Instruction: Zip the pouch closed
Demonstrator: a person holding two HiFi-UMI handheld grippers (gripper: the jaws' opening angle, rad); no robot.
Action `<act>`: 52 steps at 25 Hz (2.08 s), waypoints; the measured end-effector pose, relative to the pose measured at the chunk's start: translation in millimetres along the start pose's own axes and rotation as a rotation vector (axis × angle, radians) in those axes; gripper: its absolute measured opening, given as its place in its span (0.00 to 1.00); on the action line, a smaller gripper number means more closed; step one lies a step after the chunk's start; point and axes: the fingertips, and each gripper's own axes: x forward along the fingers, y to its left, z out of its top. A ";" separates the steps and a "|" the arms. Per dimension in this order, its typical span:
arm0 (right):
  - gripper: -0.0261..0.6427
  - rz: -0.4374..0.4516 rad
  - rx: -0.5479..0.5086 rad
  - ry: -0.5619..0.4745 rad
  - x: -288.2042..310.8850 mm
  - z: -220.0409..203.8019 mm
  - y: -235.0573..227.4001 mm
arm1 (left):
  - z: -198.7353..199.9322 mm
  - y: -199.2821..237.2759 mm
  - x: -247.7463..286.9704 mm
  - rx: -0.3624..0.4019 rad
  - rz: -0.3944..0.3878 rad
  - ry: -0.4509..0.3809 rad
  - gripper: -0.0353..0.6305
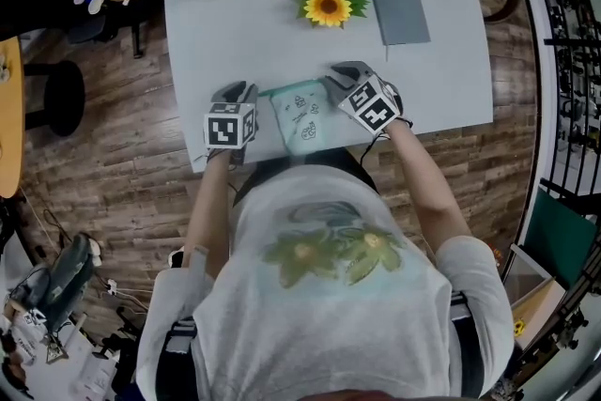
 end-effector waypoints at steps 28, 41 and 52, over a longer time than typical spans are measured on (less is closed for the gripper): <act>0.06 -0.330 0.358 -0.423 -112.7 102.7 39.1 | 108.3 -101.8 -103.5 0.182 -0.112 -0.445 0.06; 0.06 -0.380 0.391 -0.453 -126.5 112.0 56.5 | 103.8 -110.6 -120.7 0.201 -0.178 -0.463 0.06; 0.06 -0.394 0.396 -0.466 -130.7 117.7 67.0 | 100.4 -113.4 -129.4 0.213 -0.209 -0.470 0.06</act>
